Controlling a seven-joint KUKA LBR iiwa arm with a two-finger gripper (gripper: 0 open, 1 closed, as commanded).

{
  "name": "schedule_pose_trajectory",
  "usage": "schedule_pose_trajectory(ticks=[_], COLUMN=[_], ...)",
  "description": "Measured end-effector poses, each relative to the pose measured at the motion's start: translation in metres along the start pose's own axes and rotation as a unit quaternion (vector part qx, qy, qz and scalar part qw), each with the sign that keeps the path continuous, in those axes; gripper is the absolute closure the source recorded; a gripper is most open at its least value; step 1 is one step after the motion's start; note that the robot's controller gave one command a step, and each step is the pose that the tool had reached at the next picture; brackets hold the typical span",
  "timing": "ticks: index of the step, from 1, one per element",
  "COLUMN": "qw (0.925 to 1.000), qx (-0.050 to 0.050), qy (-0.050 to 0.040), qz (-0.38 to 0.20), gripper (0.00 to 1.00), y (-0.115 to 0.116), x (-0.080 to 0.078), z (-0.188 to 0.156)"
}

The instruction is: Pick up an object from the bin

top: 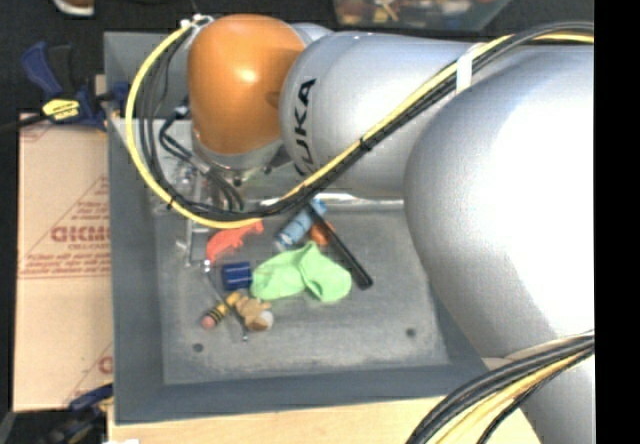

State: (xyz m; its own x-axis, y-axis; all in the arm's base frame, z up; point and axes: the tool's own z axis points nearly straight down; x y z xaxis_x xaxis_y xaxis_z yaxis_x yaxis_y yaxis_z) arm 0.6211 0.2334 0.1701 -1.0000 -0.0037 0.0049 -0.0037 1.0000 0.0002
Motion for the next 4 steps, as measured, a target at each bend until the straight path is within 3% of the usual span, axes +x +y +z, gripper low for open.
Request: schedule_pose_trajectory(ticks=[1, 2, 3, 4], qw=[1.0000, 0.9926, 0.9879, 0.9737], qx=[-0.001, -0.001, -0.001, -0.001], qy=[-0.0041, -0.0061, -0.0123, -0.0071], qz=[0.002, -0.121, -0.154, -0.228], gripper=[0.00, 0.00, 0.00, 0.00], y=[-0.001, -0.071, -0.105, -0.158], x=[-0.002, -0.018, -0.017, -0.029], z=[-0.005, 0.084, 0.032, 0.069])
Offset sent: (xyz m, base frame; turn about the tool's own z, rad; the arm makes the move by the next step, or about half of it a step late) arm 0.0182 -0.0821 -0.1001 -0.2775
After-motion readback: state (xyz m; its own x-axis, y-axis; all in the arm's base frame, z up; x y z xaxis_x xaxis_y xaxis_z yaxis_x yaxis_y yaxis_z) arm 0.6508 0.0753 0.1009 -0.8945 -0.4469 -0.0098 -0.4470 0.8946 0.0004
